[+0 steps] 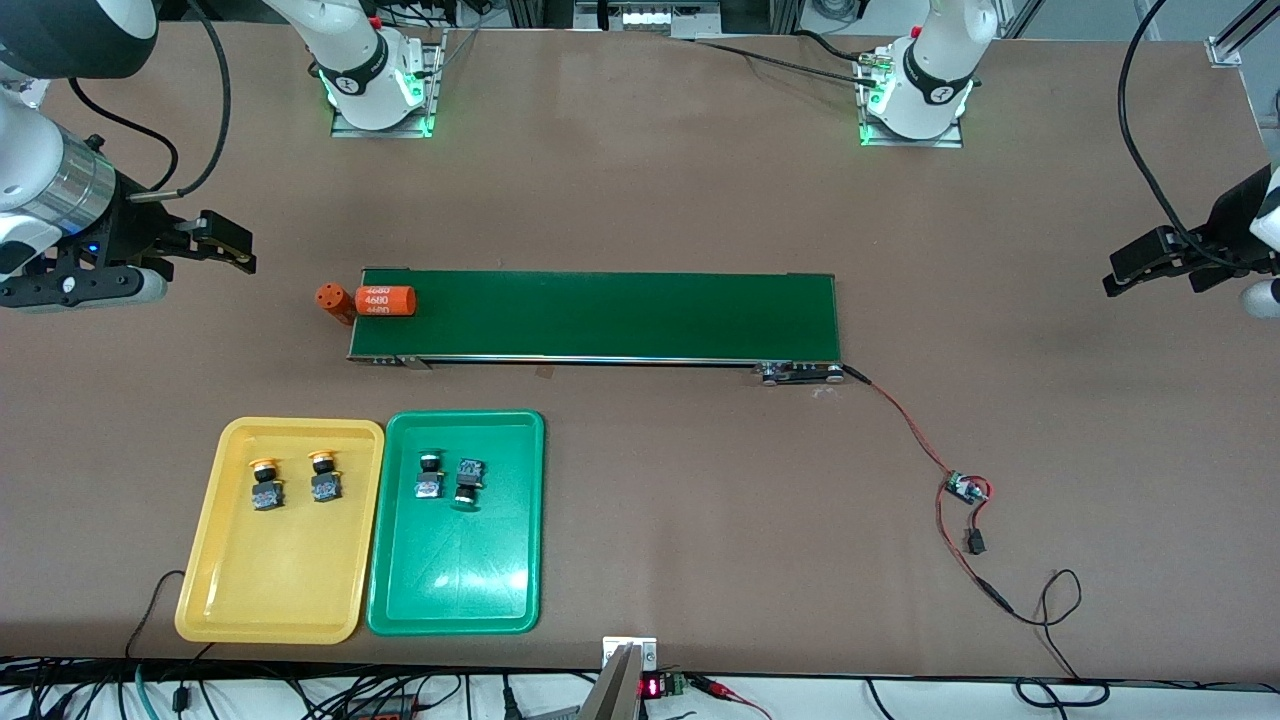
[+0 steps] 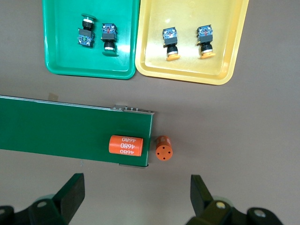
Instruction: Sort buttons by color to trays
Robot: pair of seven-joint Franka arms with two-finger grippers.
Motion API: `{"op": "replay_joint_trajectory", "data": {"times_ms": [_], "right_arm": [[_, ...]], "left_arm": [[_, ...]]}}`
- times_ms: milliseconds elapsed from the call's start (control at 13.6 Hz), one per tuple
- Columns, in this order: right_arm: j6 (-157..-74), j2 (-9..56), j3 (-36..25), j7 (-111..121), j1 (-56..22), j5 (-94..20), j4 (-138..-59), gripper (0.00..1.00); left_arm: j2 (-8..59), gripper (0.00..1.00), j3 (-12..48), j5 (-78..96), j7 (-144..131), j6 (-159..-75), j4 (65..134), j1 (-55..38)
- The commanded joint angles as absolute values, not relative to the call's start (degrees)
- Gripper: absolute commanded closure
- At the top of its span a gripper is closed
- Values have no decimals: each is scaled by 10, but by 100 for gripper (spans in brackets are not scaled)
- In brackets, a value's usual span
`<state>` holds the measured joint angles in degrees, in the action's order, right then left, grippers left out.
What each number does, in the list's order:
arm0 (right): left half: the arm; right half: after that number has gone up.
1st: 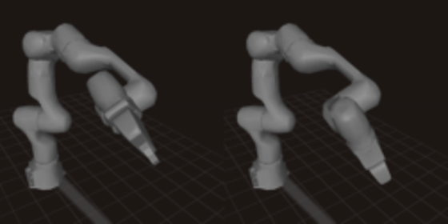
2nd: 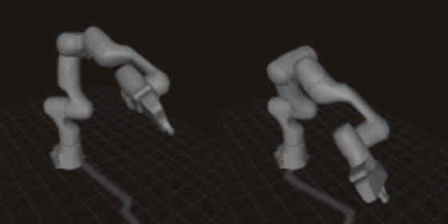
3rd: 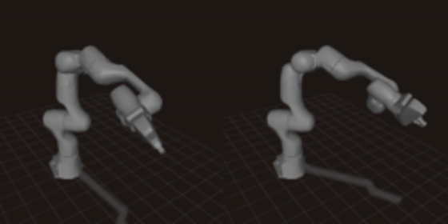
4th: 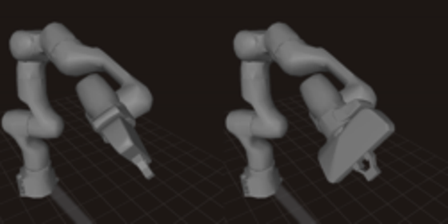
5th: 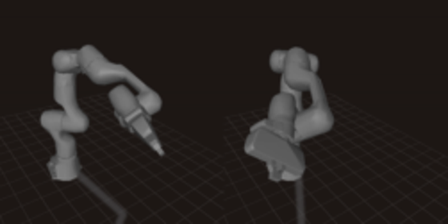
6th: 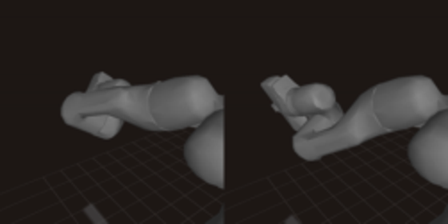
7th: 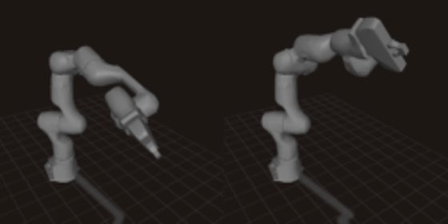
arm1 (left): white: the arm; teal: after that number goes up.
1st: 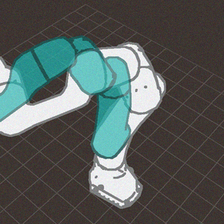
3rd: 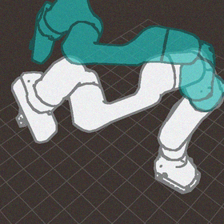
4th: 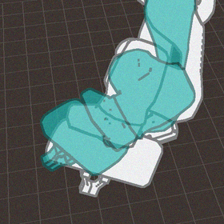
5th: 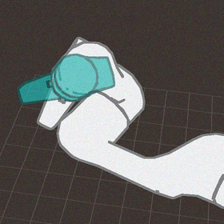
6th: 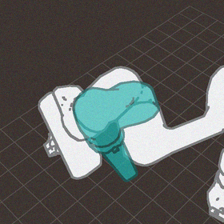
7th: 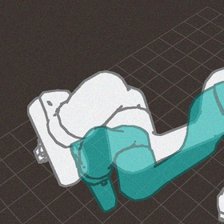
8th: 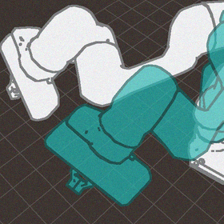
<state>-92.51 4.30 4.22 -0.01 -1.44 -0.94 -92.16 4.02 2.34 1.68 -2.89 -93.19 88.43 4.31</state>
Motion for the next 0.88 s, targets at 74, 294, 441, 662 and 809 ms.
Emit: {"op": "replay_joint_trajectory", "data": {"times_ms": [74,294,441,662,809], "right_arm": [[-919,50,43,6,-11,-12,-907,0],[-918,50,43,6,-11,-12,-907,0],[-918,50,43,6,-11,-12,-907,0],[-918,50,43,6,-11,-11,-907,0],[-918,50,43,6,-11,-12,-907,0]], "left_arm": [[25,0,22,8,-18,-927,893,44],[25,0,25,8,-18,-927,890,44],[25,0,25,8,-18,-926,889,44],[25,0,25,9,-18,-926,889,44],[26,0,25,9,-18,-927,888,44]]}}
